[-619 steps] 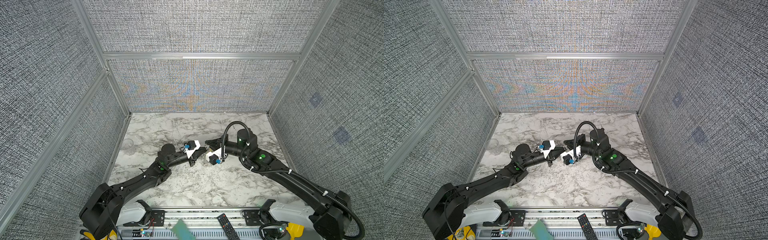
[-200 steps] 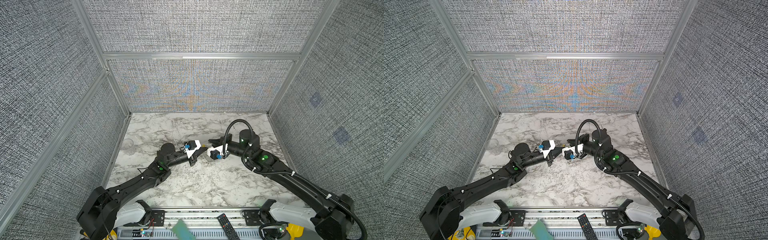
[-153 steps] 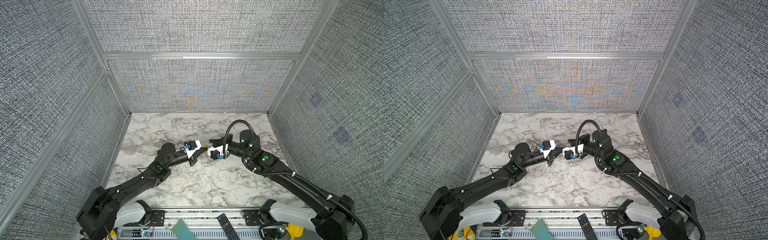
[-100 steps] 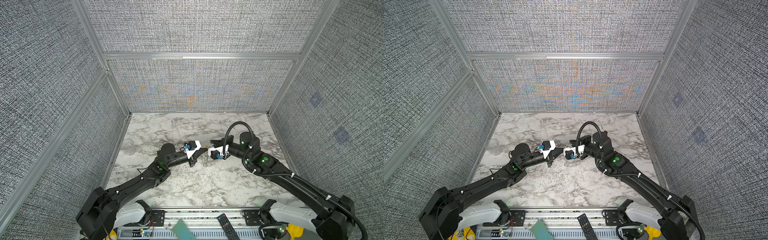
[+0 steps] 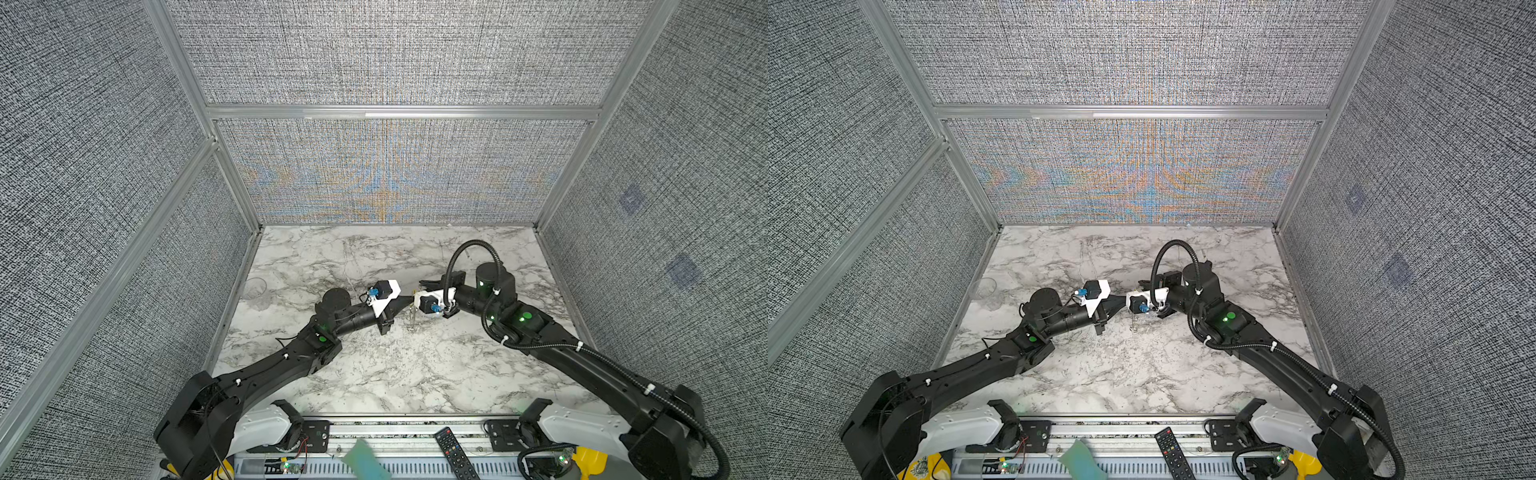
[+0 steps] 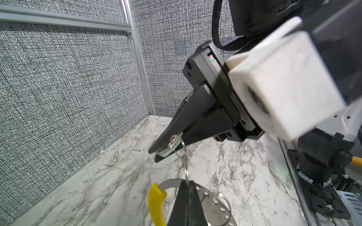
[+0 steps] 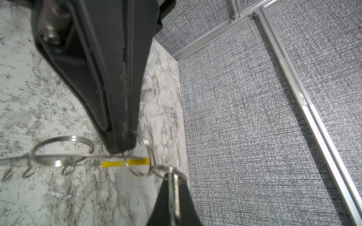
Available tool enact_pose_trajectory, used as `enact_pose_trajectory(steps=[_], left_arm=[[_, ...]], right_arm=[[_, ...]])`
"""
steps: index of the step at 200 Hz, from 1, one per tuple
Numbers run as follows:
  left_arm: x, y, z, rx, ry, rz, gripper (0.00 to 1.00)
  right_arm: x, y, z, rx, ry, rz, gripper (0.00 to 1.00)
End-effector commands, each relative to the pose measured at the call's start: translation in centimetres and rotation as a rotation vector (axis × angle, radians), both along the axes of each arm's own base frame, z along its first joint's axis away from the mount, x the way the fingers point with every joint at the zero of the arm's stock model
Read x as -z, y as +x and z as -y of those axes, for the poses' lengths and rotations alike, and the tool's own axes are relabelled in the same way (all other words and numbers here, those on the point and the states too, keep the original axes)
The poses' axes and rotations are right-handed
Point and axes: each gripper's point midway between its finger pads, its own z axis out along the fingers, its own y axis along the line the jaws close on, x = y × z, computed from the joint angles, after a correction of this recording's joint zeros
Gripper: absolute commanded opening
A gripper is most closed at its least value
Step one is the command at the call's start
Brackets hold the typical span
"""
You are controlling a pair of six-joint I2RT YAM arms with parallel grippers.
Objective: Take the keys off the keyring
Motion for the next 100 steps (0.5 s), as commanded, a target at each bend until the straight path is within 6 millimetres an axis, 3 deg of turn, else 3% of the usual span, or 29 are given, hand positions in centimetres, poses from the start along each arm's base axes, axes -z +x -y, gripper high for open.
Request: enact_pose_trajectory(steps=[1,34,64,100], left_arm=[[0.5,0.0,0.0,0.001,0.010,-0.011,0.04],[0.7,0.7,0.0,-0.031,0.042,-0.002,0.24],[0.1,1.0,-0.4,-0.061,0.074,0.043,0.32],[-0.5,1.3,-0.9,-0.093,0.122,0.099,0.34]], right_arm=[[-1.7,-0.1,-0.5,-0.019,0.045,0.001,0.00],[-1.5,-0.4,-0.7,-0.043,0.022,-0.026,0.00],[-0.9,-0.7,-0.7,-0.062,-0.009,-0.037,0.00],[-0.5,-1.2,-0.7,-0.087,-0.026,-0.028,0.00]])
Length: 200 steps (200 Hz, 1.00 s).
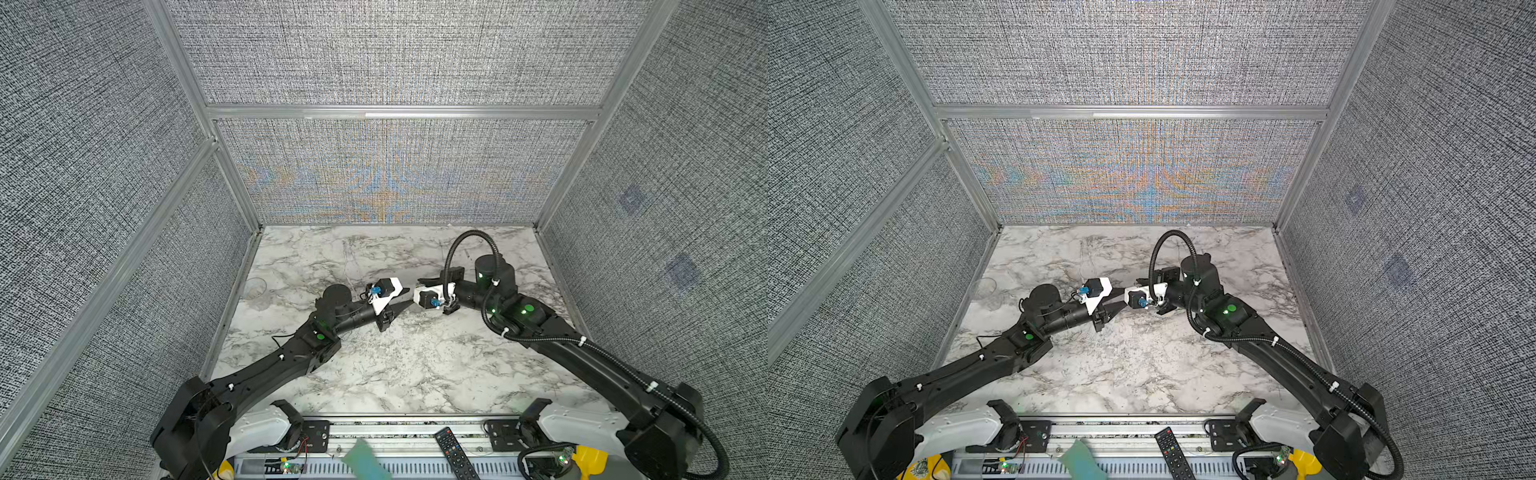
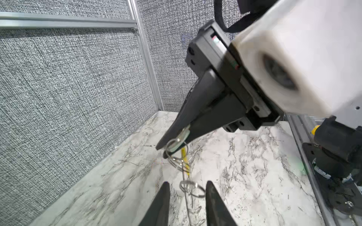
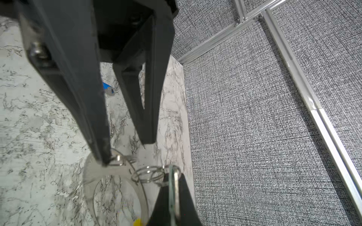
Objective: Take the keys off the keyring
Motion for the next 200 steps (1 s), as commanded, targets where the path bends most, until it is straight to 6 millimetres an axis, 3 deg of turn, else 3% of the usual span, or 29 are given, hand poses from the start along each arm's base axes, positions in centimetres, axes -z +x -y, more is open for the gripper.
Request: enact_pose_trajectory(steps=[1,59,154,200], left_arm=[[0.2,0.4,-0.4,-0.030,0.059,0.045,0.34],[1.1,0.7,-0.7,-0.039,0.187,0.094,0.34],[0.3,1.4,-1.1,-0.052,0.278,0.181,0.35],[0.4,0.1,-0.2,0.073,0.260,0.160,0.35]], right_arm=[[0.0,-0.7,-0.2,-0.040,-0.009,0.011,0.00],[-0.2,-1.5,-0.5,-0.090,0.008,0.021,0.00],[0.8,-2.9,-0.6,-0.169,-0.049,0.043,0.00],[0.8,-3.4,-0.7,-0.204,-0.074,0.091,0.00]])
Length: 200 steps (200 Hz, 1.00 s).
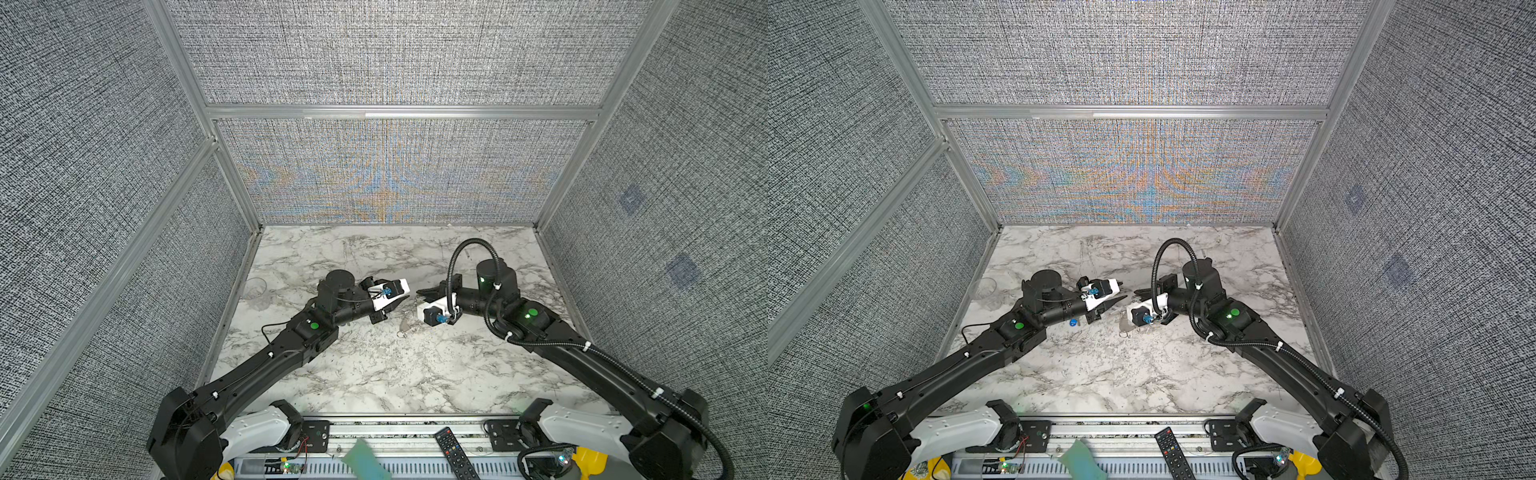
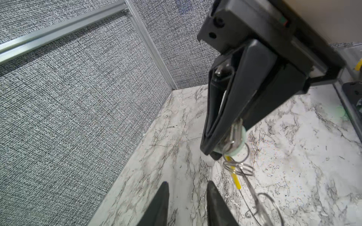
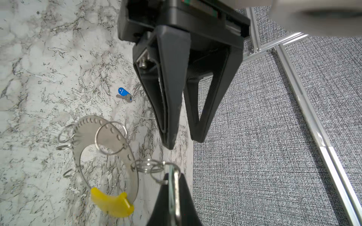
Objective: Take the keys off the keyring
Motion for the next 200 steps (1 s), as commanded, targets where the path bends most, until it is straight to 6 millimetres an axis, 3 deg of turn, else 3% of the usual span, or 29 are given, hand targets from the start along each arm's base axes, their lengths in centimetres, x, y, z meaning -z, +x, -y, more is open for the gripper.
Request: enact_pose_trajectory(steps=[1,86,200], left_arm=[[0.1,-1.2,0.7,0.092,-0.004,-0.023,0.35],[0.1,-3.0,1.8,0.213,-0.077,-0.094,0.35],[0.1,-3.5,1.9,0.227,-0.158,-0.138,0.29]], right_arm=[[0.0,-0.6,-0.1,-0.038,-0.016,0.035,0.00],[-0.1,-0.7,-0.5,-0.053,-0.030,0.093,0.00],[-1.3,-0.3,-0.9,-0.041,0.016,0.145,0.00]])
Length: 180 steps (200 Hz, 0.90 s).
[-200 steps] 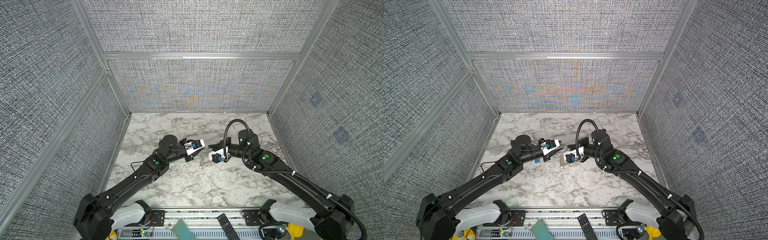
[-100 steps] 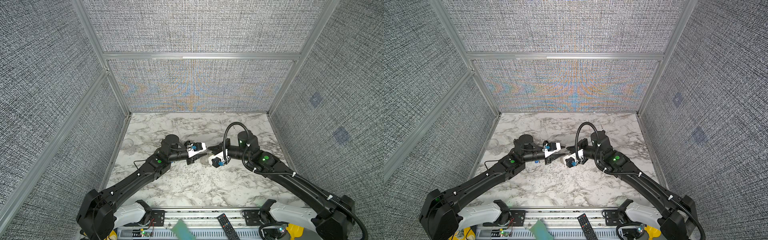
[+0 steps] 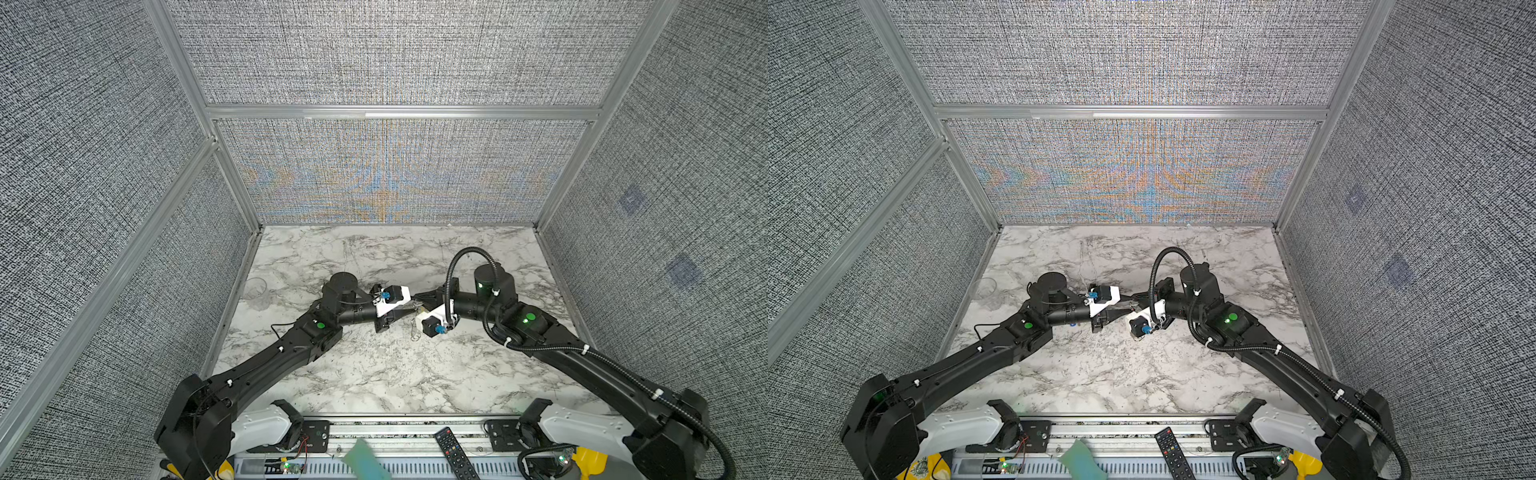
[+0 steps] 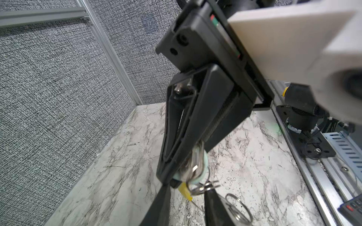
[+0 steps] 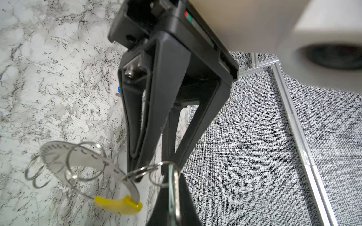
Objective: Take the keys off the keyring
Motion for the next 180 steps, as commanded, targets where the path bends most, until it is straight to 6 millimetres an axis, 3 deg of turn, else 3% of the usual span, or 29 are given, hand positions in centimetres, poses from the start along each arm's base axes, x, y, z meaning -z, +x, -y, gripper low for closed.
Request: enact_pose_trajectory(steps=[1,45,48,57,180], left_arm=[[-1.2,-0.5,0.1,0.021,-0.056,0.001,0.29],[-1.1,-0.5,0.0,0.015,-0.060,-0.004,0.22],[-1.0,-0.5,0.0,0.015,-0.059,-0.006,0.22],[-1.0,-0.5,0.0,0.015,-0.060,-0.005,0.20],[-0.5,-0.3,0.0,0.001,-0.044,-0.016,0.06]], right_arm=[[-1.6,0.3,-0.3,0.002,0.046,0.050,0.00],[-1.7,0.4,-0.3,0.006,0.049,0.054,0.00],[-0.5,0.3,-0.2,0.006,0.032,0.034,0.00],[-0.3,0.3,-0.2,0.007,0.030,0.032,0.00],[-1.0,0.7,0.2,0.049,0.064,0.029,0.00]])
